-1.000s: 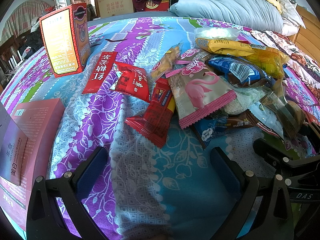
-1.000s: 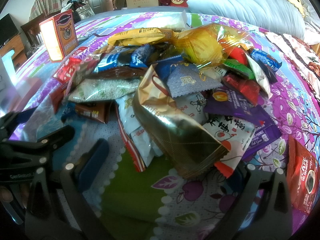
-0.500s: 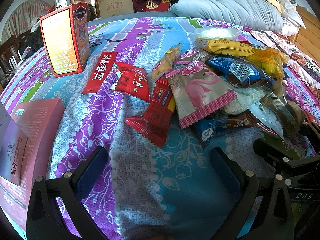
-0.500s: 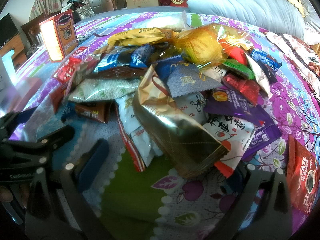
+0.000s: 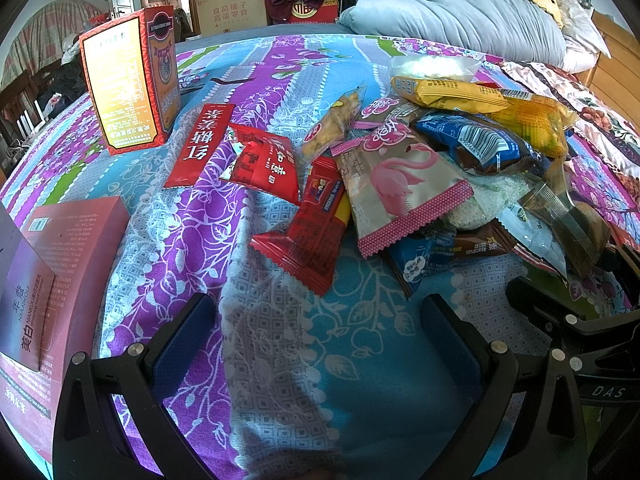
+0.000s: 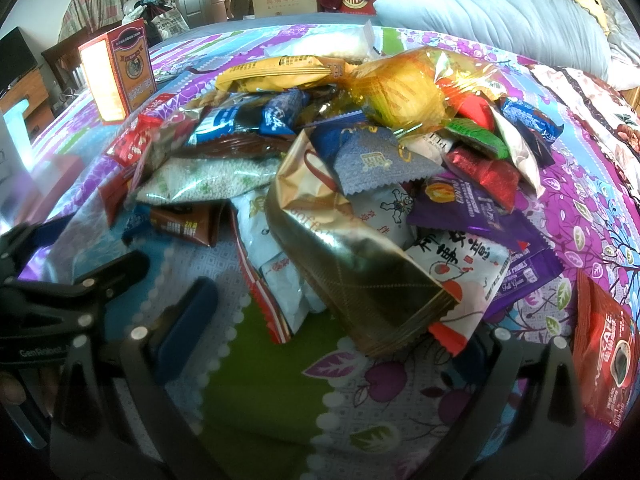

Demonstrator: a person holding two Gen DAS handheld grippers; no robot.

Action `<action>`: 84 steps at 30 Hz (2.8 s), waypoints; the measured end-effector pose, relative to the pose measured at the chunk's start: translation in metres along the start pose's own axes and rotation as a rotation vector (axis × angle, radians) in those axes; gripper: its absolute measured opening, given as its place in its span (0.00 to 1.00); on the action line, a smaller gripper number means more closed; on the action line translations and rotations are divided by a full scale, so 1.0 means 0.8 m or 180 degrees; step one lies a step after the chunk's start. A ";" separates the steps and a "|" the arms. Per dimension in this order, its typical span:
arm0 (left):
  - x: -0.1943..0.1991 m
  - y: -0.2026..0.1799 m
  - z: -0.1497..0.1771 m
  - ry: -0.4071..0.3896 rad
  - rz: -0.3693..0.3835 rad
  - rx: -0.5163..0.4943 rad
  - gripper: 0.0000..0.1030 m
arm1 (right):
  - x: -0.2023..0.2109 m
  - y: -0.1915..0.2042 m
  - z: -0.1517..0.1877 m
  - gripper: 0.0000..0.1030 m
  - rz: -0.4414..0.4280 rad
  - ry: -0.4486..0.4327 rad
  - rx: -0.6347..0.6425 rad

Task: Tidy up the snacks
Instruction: 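Grasp the pink flamingo packet with the left tool while the right tool grasps the gold foil packet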

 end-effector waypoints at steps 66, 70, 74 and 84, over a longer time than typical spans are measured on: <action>0.068 -0.016 -0.067 -0.0039 0.0710 0.0097 0.29 | 0.068 -0.070 -0.022 0.69 -0.0971 0.0034 -0.0209; 0.089 -0.003 -0.066 -0.0114 0.0740 0.0182 0.29 | 0.043 -0.037 -0.035 0.68 -0.0994 0.0106 0.0104; 0.105 -0.001 -0.068 -0.0163 0.0798 0.0230 0.29 | 0.008 -0.026 -0.033 0.42 -0.0768 0.0285 0.0241; 0.188 0.014 -0.082 -0.0584 0.0884 0.0219 0.29 | 0.107 -0.047 -0.054 0.18 -0.0800 -0.0202 -0.0163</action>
Point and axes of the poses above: each gripper's, at about its wrist camera, not at the fingertips, and x roughly against the way its jaws point, y to its left, z to its underside, the point moved 4 cm from there along -x, roughly the way its jaws point, and after that the axes turned 7 degrees about z, right-handed, at the moved point
